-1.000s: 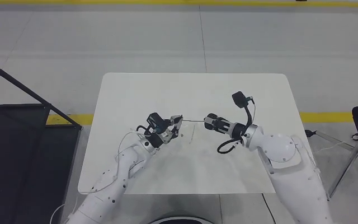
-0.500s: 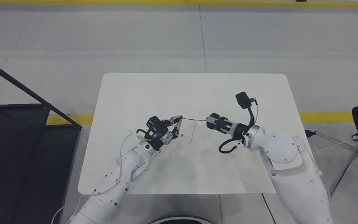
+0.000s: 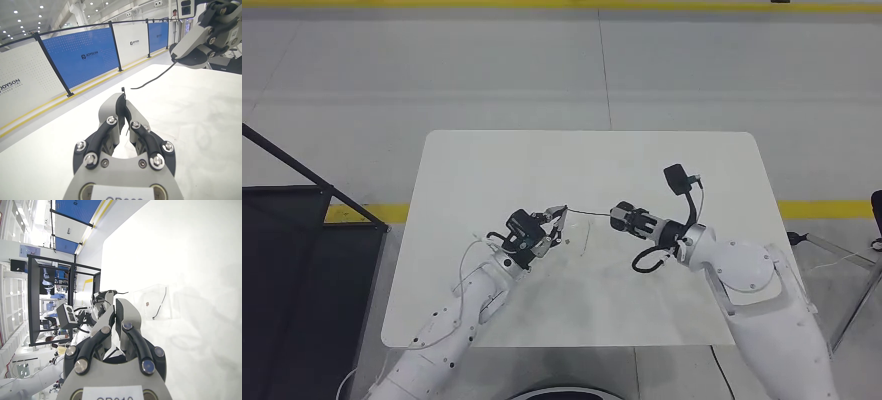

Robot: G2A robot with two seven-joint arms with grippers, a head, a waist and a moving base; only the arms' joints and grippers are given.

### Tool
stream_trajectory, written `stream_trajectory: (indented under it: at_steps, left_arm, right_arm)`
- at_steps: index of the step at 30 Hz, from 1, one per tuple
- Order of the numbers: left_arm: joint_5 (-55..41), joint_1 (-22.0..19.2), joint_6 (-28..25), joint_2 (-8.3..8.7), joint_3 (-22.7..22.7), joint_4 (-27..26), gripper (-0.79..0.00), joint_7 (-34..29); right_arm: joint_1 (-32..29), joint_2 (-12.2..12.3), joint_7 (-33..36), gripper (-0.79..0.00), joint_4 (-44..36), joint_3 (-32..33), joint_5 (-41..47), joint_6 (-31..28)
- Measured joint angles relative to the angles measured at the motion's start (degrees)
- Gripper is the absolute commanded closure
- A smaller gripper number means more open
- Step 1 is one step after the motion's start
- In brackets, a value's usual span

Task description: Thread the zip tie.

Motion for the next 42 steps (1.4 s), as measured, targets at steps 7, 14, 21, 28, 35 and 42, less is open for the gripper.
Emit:
stream_trajectory:
  at_steps: [7, 14, 21, 28, 35, 42]
  left_arm:
    - [0.62, -0.08, -0.32, -0.14, -0.05, 0.21, 0.000, 0.26]
    - [0.83, 0.14, -0.36, -0.25, -0.28, 0.11, 0.000, 0.57]
    - [1.22, 0.39, -0.52, -0.32, -0.51, -0.06, 0.000, 0.55]
    - [1.57, 0.63, -0.61, -0.41, -0.64, -0.22, 0.000, 0.49]
    - [1.92, 0.85, -0.64, -0.51, -0.74, -0.29, 0.000, 0.59]
    - [2.36, 0.96, -0.62, -0.63, -0.64, -0.23, 0.000, 0.50]
  right_arm:
    - [0.60, 0.01, 0.09, 0.000, 0.43, -0.42, 0.29, 0.61]
    - [1.08, 0.03, -0.08, 0.000, 0.76, -0.69, 0.43, 1.22]
    - [1.06, 0.09, -0.13, 0.000, 0.76, -0.76, 0.69, 1.37]
    - [1.46, 0.12, -0.16, 0.000, 0.95, -0.97, 0.95, 1.69]
    - [1.64, 0.15, -0.35, 0.000, 1.09, -1.19, 1.09, 2.00]
    - [1.84, 0.17, -0.39, 0.000, 1.20, -1.45, 1.35, 1.87]
